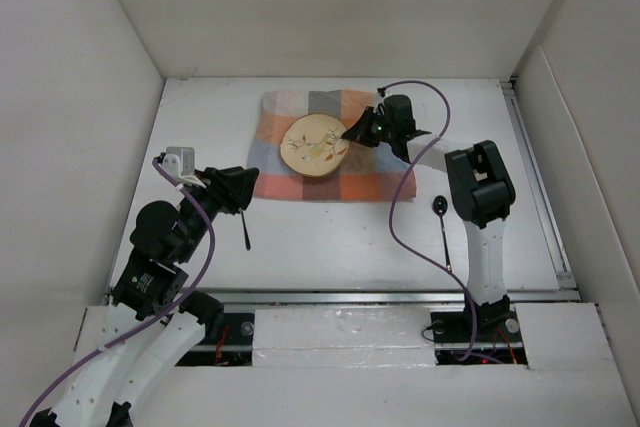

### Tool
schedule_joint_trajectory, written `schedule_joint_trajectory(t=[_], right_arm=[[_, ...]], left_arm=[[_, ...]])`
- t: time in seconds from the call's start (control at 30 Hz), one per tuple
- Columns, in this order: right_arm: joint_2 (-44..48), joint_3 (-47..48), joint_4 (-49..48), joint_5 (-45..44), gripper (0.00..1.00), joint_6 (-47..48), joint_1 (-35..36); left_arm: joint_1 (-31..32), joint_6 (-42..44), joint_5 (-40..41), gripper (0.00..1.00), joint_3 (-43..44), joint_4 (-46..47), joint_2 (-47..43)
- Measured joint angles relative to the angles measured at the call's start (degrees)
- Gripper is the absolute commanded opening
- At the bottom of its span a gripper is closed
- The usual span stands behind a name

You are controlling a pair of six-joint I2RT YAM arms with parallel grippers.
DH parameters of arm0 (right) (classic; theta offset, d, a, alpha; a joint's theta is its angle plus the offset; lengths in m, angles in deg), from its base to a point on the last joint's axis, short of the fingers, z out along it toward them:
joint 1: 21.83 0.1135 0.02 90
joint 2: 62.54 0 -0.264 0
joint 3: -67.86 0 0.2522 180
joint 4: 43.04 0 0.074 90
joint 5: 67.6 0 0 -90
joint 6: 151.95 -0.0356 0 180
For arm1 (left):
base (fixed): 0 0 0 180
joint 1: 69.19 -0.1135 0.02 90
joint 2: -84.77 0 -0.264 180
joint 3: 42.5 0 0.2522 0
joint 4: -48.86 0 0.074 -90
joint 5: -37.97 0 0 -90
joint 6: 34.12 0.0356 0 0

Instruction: Set the dinner table for one person

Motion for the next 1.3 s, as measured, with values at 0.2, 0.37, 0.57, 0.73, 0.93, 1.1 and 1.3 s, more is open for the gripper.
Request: schedule_joint_trajectory(t=[0.2, 0.37, 0.57, 0.73, 0.93, 1.1, 1.3], right_arm=[[-4.76, 2.03, 0.79, 0.68, 0.0, -2.49, -1.66], [-4.83, 2.01, -0.13, 0.81, 0.0, -3.39, -2.12], [-4.83, 2.01, -1.66, 1.53, 0.0, -4.9, -2.99], [-4.85, 2.14, -1.73, 1.66, 0.0, -5.46, -4.31], [-6.32, 5.03, 2.58, 0.79, 0.09, -3.1, -4.61], [-6.32, 5.66, 3.23, 1.09, 0.09, -1.84, -4.07], [-6.27, 4.15, 2.56, 3.34, 0.61, -2.71, -3.96]], left_arm=[[0.0, 0.28, 1.2, 0.39, -0.17, 0.02, 0.44], [0.0, 0.39, 1.97, 0.39, -0.24, 0.0, 1.07], [0.0, 0.39, 2.34, 0.39, -0.24, 0.07, 1.25], [0.0, 0.39, 3.1, 0.39, -0.24, 0.04, 1.4], [0.0, 0.39, 4.76, 0.39, -0.24, -0.26, 2.75], [0.0, 0.37, 5.68, 0.39, -0.24, -0.35, 3.54], [-0.04, 0.37, 6.69, 0.39, -0.24, -0.68, 3.74]])
